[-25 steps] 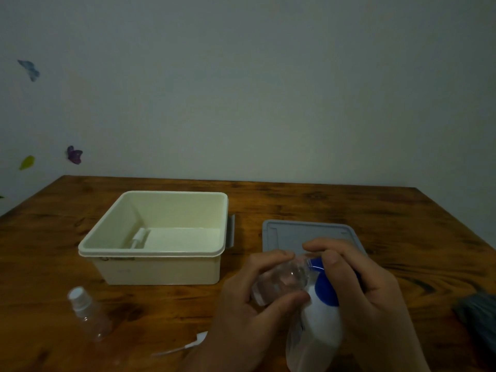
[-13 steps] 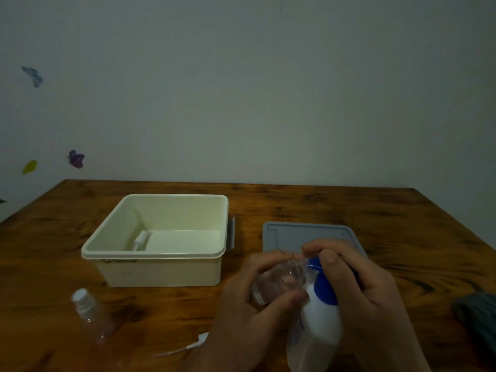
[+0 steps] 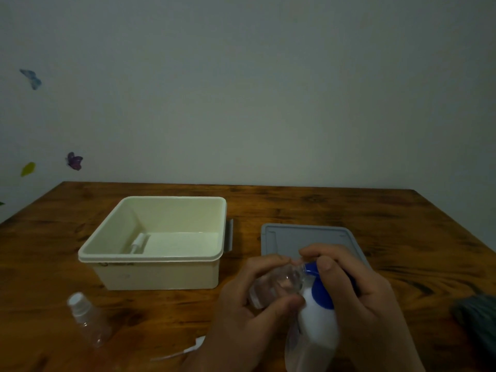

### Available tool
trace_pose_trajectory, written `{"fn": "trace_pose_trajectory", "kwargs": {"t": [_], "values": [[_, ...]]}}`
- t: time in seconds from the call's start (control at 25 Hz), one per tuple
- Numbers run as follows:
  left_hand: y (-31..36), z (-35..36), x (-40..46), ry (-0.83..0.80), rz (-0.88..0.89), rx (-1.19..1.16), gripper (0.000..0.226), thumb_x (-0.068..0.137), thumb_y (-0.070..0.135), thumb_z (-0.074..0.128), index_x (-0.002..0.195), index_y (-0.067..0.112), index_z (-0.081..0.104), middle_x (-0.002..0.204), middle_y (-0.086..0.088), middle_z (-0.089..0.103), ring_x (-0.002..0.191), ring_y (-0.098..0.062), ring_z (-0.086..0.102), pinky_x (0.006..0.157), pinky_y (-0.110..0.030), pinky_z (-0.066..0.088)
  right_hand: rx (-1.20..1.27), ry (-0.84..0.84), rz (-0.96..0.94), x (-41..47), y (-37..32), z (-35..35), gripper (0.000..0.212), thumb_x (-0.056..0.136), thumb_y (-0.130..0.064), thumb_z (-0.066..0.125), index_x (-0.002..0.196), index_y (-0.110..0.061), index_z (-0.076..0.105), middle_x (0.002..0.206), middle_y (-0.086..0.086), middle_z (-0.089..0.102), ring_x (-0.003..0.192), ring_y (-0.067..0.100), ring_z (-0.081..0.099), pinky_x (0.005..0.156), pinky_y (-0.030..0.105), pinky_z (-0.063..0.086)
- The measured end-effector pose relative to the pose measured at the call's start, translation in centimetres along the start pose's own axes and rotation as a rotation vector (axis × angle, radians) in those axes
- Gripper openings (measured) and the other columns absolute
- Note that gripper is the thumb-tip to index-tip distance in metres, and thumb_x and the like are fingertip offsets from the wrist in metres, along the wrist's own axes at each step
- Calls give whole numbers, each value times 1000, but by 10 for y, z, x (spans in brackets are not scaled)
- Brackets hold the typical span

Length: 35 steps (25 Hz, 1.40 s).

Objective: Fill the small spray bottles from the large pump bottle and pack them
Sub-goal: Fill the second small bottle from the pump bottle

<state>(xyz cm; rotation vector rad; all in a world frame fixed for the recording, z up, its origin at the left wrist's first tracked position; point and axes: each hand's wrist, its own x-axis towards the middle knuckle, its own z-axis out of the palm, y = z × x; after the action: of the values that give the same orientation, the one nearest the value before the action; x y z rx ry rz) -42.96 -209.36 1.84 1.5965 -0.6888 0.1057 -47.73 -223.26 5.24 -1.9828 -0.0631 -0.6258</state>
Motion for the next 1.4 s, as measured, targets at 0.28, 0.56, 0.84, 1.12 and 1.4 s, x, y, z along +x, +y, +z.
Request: {"fn": "trace_pose_trajectory", "kwargs": {"t": [0.28, 0.56, 0.84, 1.12, 1.4], "values": [[2, 0, 0, 15, -11, -21, 54, 55, 43, 70, 101, 64, 54, 109, 43, 56, 103, 16, 54, 73, -1, 45, 12, 23, -64, 3, -3, 3, 48, 72, -79, 34, 96, -46, 58, 96, -21, 63, 78, -1, 61, 62, 4, 45], [1, 0, -1, 10, -19, 16, 53, 55, 43, 71, 101, 63, 55, 109, 39, 58, 102, 11, 57, 75, -3, 45, 13, 27, -27, 0, 3, 0, 30, 74, -58, 40, 97, -49, 57, 94, -28, 64, 81, -3, 62, 62, 4, 44], [2, 1, 0, 15, -26, -17, 54, 55, 41, 72, 100, 64, 54, 109, 41, 57, 101, 14, 57, 73, -3, 47, -9, 11, -57, 1, 0, -1, 46, 74, -77, 33, 102, -48, 56, 101, -22, 62, 81, 0, 62, 62, 5, 45], [-1, 0, -2, -3, -5, 59, 60, 58, 39, 77, 103, 67, 50, 111, 44, 54, 105, 16, 52, 78, -1, 43, 7, 10, -35, -1, 4, 0, 31, 78, -63, 40, 94, -45, 59, 94, -24, 64, 83, -2, 61, 66, 5, 45], [1, 1, -1, 2, -23, -19, 52, 57, 43, 70, 101, 65, 53, 109, 42, 55, 101, 14, 56, 71, -3, 48, 15, 26, -48, -1, 0, -1, 37, 77, -67, 39, 101, -45, 57, 98, -16, 64, 75, 3, 62, 59, 6, 45]]}}
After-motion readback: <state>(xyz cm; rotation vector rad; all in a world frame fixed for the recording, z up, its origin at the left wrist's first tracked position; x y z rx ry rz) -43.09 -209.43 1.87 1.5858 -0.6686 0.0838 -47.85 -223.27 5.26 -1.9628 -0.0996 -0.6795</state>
